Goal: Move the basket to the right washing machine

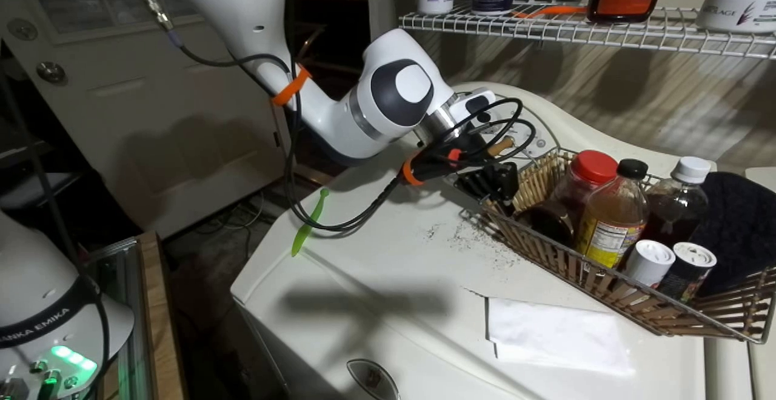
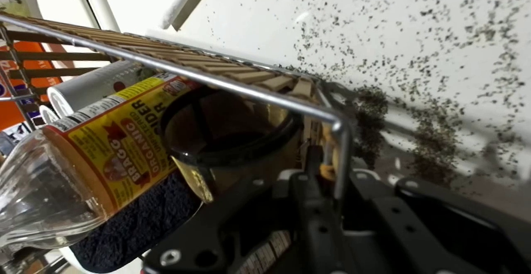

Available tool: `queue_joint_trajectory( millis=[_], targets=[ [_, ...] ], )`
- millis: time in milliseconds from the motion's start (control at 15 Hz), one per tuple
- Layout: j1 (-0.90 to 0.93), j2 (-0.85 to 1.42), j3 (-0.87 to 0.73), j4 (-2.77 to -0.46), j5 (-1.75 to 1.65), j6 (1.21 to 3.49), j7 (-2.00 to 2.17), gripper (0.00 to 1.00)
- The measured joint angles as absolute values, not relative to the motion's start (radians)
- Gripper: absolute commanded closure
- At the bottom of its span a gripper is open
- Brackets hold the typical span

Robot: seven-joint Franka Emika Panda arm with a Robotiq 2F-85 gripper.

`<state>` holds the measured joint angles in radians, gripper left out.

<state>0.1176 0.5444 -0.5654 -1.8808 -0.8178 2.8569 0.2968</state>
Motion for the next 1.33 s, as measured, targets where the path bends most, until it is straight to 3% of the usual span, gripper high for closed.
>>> queue_joint_trajectory(
  millis=[400,1333],
  targets=[
    [0.067,0.544,-0.538,-1.847,-0.817,2.851,0.229,0.98],
    [-0.198,0.556,-0.3,-1.66,-0.597,2.705,-0.167,0.98]
  ],
)
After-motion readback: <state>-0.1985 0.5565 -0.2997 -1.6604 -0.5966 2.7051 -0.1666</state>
